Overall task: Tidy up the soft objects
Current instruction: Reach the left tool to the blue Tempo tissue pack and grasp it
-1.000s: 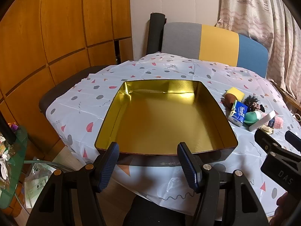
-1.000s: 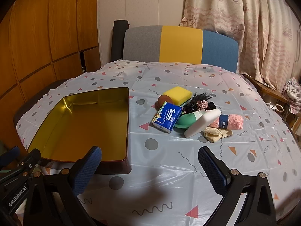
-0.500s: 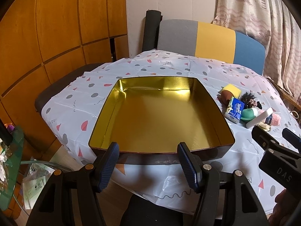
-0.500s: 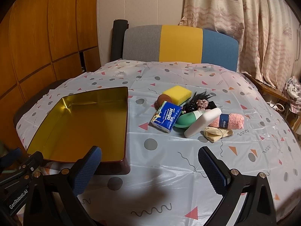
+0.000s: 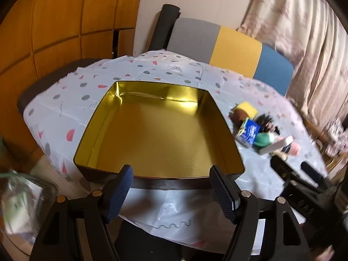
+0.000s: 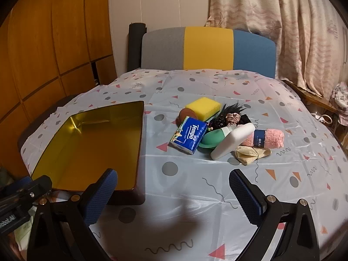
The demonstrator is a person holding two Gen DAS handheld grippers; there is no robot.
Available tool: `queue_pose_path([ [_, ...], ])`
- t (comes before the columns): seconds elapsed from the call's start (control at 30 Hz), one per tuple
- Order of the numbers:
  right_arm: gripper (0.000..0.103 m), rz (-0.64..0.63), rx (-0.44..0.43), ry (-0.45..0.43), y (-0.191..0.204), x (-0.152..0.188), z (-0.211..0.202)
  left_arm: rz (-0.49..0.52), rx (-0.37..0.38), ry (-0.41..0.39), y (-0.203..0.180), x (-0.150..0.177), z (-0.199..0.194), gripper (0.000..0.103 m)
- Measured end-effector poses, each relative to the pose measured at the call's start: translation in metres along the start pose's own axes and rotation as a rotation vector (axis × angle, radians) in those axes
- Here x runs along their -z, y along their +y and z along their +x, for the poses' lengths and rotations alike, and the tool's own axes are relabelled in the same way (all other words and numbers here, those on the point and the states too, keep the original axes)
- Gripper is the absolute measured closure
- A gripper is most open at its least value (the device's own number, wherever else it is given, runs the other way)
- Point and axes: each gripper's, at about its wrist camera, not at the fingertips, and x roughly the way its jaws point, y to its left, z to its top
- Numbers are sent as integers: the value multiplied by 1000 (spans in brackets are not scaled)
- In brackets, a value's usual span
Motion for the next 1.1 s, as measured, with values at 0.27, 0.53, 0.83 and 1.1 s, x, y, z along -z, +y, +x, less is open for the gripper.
queue_pose_path([
  [0.27, 0, 87, 17, 28, -94, -23, 5, 148, 108, 2, -34, -37, 5, 29],
  [0.53, 0, 139, 144, 26, -213, -47, 12, 286, 186, 62, -97, -66, 34, 20],
  [0.83, 0, 350, 116, 66, -280, -32, 31, 416, 202, 181, -166, -86, 100, 21],
  [1.1, 0, 386, 106, 46, -287, -33, 27, 585, 146, 221, -212, -76, 157, 20],
])
